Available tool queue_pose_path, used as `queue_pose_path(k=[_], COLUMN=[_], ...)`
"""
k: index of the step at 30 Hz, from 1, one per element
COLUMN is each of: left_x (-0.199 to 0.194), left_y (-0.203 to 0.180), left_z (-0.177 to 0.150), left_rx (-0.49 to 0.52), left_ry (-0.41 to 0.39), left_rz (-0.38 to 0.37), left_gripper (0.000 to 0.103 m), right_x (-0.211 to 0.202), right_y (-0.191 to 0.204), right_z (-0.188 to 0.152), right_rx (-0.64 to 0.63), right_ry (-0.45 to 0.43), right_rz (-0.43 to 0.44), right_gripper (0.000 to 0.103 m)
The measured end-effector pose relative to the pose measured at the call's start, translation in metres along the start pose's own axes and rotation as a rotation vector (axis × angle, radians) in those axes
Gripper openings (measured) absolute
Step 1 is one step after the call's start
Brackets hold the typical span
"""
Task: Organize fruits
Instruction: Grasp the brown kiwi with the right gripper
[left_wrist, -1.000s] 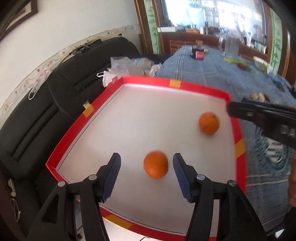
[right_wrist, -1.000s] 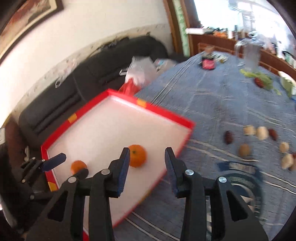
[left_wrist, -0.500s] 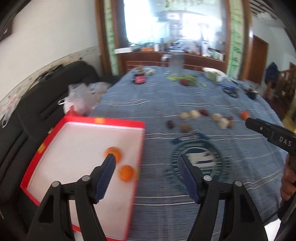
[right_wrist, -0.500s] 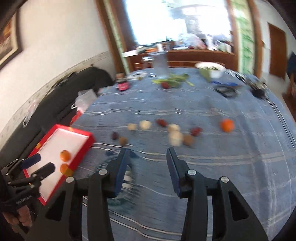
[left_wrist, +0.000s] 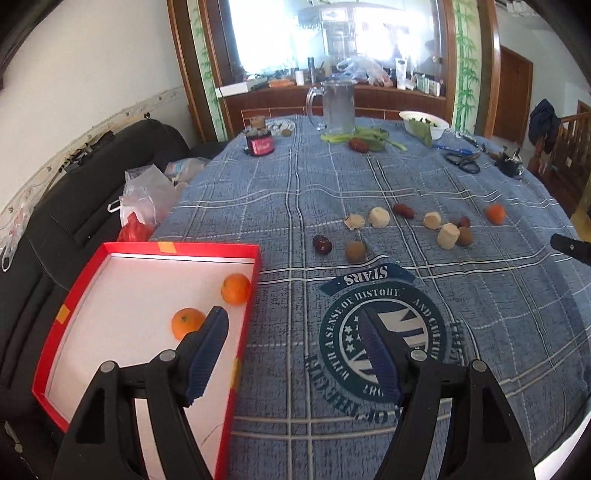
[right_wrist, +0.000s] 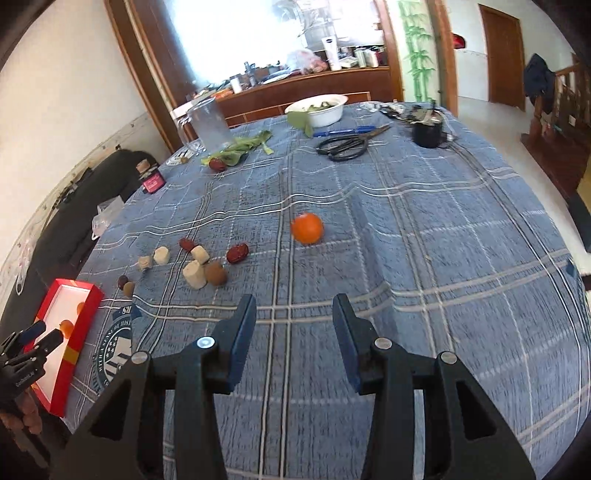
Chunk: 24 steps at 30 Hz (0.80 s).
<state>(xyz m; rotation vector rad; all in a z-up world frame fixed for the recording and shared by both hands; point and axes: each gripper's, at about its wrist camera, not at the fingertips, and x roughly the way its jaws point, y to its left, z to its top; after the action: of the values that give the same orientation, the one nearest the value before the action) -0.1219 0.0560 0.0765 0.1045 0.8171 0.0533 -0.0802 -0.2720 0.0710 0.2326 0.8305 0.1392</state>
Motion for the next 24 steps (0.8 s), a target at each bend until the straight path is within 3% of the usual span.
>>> queue_pose_path(k=[10,19,23,24], left_x=[0.034,0.051,0.056,0.058], left_y=[-0.026,-0.043,-0.053,-0.056], left_z=[0.024,0.038,0.041,0.042], left_rx=[0.034,0.049,0.065,0.072], left_ry=[0.021,0.031,0.038,0.041], left_rz=[-0.044,-0.079,-0.084,-0.082], left_gripper=[0.073,0.073,0.073,0.073], right_x=[0.08,0.116,0.126,0.127], right_y=[0.056,0.084,0.091,0.092], right_z=[0.014,0.02,0.021,0.021], right_rx=[-0.176,-0.272,-0.302,-0.308], right_ry=[0.107,0.155,0.157,0.148], right_rz=[0.028,0.025,0.015,0.01], right_gripper=[0.045,0.045,0.042,0.035])
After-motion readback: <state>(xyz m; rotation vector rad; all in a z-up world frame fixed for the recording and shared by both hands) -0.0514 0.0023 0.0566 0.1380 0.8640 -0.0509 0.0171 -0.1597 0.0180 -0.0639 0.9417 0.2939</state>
